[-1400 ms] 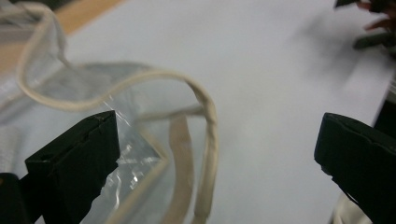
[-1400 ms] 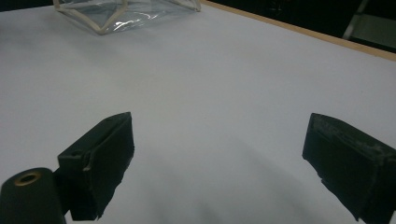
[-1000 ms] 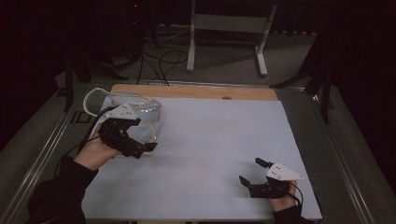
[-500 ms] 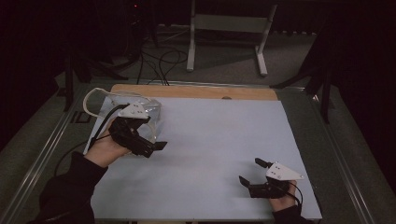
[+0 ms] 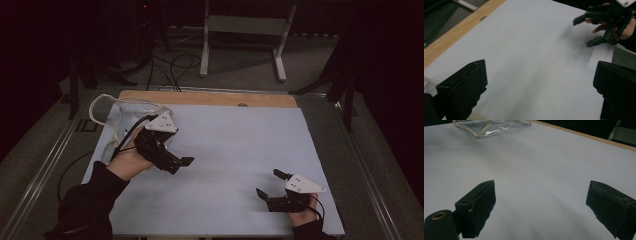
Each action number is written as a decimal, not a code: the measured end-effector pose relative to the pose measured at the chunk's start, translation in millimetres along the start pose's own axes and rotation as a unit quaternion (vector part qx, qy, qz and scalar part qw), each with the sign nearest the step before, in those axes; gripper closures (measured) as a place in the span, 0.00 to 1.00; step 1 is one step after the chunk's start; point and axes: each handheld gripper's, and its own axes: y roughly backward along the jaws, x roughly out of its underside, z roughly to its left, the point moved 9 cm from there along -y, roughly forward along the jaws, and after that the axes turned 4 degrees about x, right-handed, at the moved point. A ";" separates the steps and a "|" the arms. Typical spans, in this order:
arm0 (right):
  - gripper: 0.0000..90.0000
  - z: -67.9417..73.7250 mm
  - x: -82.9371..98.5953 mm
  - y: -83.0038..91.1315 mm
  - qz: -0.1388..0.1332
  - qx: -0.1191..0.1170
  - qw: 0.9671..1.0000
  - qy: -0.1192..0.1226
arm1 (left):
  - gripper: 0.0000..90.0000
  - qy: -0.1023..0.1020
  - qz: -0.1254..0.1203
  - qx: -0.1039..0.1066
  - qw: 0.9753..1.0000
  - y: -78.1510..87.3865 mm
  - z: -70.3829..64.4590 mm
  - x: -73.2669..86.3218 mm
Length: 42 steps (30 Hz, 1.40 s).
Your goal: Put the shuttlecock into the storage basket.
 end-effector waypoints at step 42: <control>0.10 0.2 -0.8 0.2 -0.002 0.000 1.000 0.004 | 0.00 -0.031 0.047 0.056 0.997 -82.6 -44.8 44.5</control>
